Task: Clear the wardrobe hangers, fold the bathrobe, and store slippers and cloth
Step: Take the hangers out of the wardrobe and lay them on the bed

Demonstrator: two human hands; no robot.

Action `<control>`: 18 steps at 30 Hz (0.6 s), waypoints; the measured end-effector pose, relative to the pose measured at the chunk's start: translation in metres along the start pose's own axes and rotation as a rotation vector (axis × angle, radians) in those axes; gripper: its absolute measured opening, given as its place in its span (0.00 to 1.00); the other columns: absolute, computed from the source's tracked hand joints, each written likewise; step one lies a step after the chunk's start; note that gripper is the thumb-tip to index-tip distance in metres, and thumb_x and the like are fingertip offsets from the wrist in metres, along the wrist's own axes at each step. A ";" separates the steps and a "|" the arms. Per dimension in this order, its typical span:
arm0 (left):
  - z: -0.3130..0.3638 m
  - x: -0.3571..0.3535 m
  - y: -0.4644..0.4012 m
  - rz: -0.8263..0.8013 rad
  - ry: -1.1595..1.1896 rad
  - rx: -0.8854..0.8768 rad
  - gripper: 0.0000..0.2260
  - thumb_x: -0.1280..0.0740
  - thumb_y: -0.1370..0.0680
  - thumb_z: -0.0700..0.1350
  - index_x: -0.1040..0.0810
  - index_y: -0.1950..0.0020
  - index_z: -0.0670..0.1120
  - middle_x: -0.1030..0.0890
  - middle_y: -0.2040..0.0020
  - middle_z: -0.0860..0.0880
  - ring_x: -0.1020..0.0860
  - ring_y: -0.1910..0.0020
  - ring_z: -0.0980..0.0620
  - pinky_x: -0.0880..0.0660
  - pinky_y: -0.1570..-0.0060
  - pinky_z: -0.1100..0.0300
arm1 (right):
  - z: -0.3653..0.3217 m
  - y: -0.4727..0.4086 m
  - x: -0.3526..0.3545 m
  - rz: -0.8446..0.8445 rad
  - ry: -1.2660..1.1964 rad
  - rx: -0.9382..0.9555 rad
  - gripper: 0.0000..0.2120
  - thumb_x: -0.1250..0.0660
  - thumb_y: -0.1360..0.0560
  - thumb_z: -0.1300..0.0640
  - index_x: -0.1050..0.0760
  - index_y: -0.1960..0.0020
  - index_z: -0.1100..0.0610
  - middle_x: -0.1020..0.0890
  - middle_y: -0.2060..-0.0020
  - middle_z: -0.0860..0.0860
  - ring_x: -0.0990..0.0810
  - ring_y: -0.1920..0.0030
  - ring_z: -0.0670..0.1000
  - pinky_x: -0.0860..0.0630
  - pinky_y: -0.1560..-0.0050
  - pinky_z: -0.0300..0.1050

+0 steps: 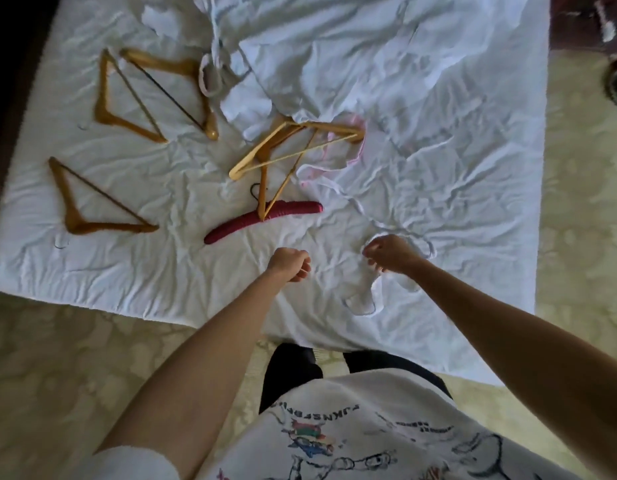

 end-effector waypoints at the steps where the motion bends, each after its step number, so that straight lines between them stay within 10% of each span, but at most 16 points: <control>1: 0.008 0.003 -0.004 0.026 0.030 -0.003 0.11 0.36 0.22 0.44 0.17 0.52 0.39 0.16 0.62 0.47 0.20 0.67 0.53 0.25 0.71 0.64 | -0.014 -0.013 0.008 -0.004 -0.001 0.035 0.04 0.32 0.24 0.65 0.18 0.53 0.61 0.16 0.63 0.57 0.22 0.77 0.44 0.27 0.76 0.33; 11: 0.037 0.043 -0.055 0.081 0.099 0.031 0.10 0.35 0.24 0.44 0.17 0.56 0.41 0.16 0.62 0.46 0.20 0.68 0.53 0.26 0.72 0.64 | -0.109 -0.107 0.002 -0.061 0.057 0.119 0.05 0.31 0.24 0.59 0.19 0.58 0.55 0.15 0.63 0.55 0.21 0.76 0.43 0.27 0.75 0.32; 18: 0.041 0.086 -0.134 0.125 0.133 0.052 0.10 0.37 0.22 0.42 0.19 0.55 0.39 0.18 0.64 0.45 0.23 0.72 0.53 0.28 0.77 0.66 | -0.142 -0.180 -0.028 -0.074 0.195 0.132 0.06 0.33 0.27 0.58 0.17 0.58 0.55 0.14 0.63 0.52 0.17 0.67 0.49 0.19 0.56 0.44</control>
Point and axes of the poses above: each hand's wrist, its own y-axis away from the middle knuckle, its own x-axis out of the back of the hand, z = x × y, the point moved 5 cm from there along -y, towards the middle knuckle
